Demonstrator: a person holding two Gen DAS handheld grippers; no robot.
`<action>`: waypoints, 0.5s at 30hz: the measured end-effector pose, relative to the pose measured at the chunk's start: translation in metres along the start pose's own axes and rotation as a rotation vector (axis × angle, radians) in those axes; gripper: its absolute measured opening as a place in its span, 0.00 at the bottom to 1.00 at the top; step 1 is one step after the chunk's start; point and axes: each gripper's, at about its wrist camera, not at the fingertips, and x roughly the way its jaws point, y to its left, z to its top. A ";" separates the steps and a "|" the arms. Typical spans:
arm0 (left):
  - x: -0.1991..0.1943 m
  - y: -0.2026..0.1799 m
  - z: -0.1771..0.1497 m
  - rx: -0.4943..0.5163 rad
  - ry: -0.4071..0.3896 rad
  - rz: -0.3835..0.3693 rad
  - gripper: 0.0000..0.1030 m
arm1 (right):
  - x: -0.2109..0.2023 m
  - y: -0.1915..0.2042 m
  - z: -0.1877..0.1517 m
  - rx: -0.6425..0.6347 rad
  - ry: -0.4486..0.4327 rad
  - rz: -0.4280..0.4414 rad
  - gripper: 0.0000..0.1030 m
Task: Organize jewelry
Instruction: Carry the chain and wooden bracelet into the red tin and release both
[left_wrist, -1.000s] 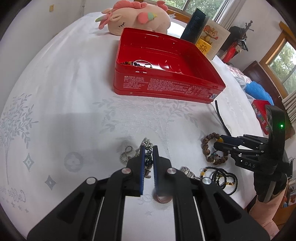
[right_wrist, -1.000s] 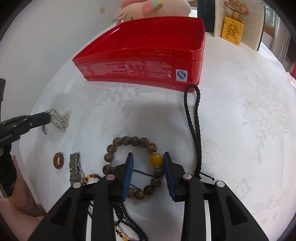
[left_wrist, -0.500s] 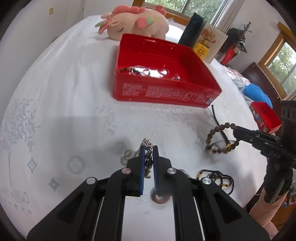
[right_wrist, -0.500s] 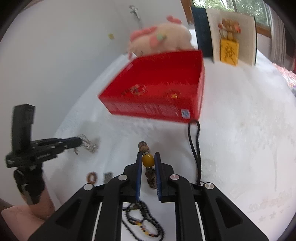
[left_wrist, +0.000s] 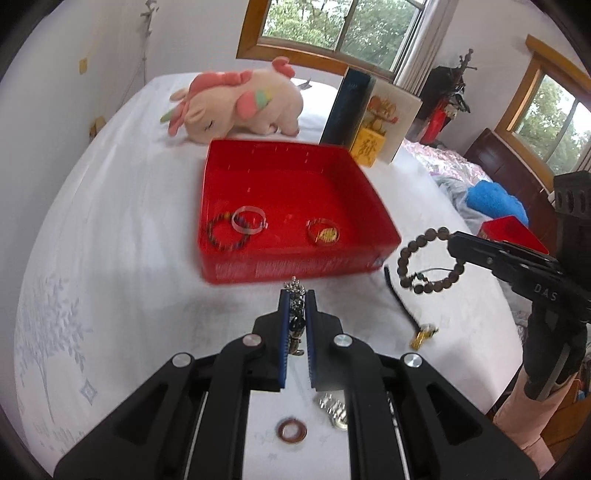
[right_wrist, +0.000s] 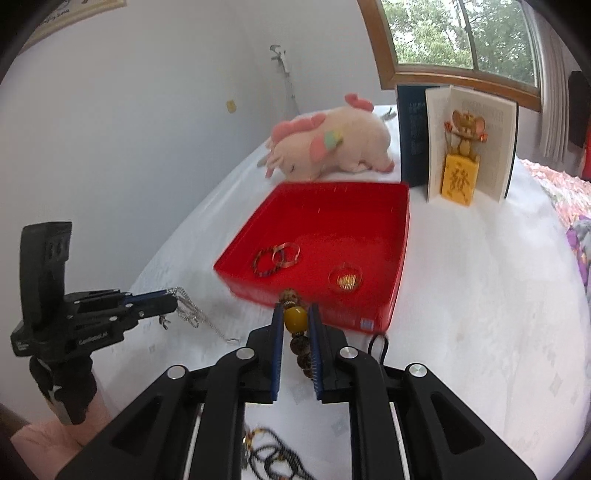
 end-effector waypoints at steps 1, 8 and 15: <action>0.001 -0.001 0.005 0.003 -0.002 -0.001 0.06 | 0.001 -0.001 0.005 0.003 -0.006 -0.001 0.13; 0.022 -0.001 0.051 0.000 -0.019 0.011 0.06 | 0.024 -0.007 0.047 0.025 -0.035 -0.008 0.13; 0.060 0.012 0.095 -0.045 -0.073 -0.026 0.06 | 0.070 -0.018 0.070 0.043 -0.042 -0.053 0.13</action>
